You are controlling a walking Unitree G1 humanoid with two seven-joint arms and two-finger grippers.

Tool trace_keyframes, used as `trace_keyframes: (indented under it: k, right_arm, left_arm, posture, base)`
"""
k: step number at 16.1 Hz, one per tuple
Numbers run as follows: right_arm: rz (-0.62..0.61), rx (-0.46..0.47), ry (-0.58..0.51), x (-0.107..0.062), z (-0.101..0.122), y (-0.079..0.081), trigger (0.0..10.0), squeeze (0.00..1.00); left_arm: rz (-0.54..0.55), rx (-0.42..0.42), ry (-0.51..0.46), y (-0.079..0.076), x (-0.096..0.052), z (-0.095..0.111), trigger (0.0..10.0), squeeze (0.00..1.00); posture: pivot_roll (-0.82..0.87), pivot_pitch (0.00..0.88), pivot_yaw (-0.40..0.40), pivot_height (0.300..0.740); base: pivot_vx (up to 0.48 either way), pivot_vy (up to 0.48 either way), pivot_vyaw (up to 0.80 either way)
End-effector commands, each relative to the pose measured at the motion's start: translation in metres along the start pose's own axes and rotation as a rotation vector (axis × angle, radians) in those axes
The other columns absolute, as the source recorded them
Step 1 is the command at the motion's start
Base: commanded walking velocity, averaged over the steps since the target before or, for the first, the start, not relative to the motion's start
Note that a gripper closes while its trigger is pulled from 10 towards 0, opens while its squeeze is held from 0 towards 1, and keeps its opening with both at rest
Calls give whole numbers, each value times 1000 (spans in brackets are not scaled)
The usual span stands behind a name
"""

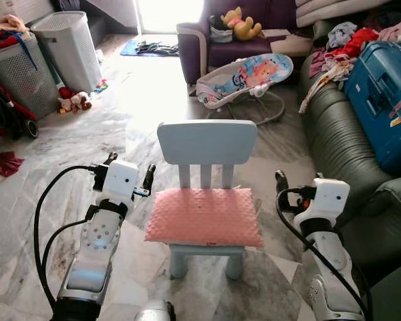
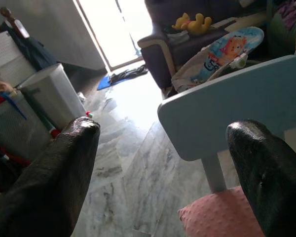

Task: Move the pillow to the sofa

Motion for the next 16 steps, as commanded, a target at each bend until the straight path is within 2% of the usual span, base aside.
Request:
trace_keyframes:
  k: [1,5,8,12,16]
  right_arm:
    - [3,0,-13,0,5,-1,10000,0]
    - [50,1,-14,7,8,7,10000,0]
    - [83,11,-24,13,12,13,10000,0]
    - [103,18,-19,10,11,18,10000,0]
    - [111,15,-18,11,12,17,10000,0]
  left_arm:
    - [18,-9,17,5,0,-5,10000,0]
    - [45,-39,32,4,-6,-11,10000,0]
    - [60,-45,33,5,-8,-12,10000,0]
    - [59,-48,30,4,-7,-11,10000,0]
    - [56,-52,29,2,-6,-11,10000,0]
  posture:
    - [-4,0,35,740]
    - [5,0,-6,740]
    - [12,0,-19,740]
    - [2,0,-23,740]
    - [-4,0,-32,740]
  base:
    - [0,0,0]
    - [0,0,0]
    - [244,0,0]
    - [257,0,0]
    - [285,0,0]
Point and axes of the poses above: a point about 5 cm out from each wrist's last joint towards the gripper, its own x axis pointing out of the wrist towards the gripper, its own z axis along the axis of the wrist's last joint, y = z × x, the point moved 6 cm from there along x, pointing out of the wrist towards the gripper, and after that the axes turned 7 degrees about -x, right-handed, at the moved point
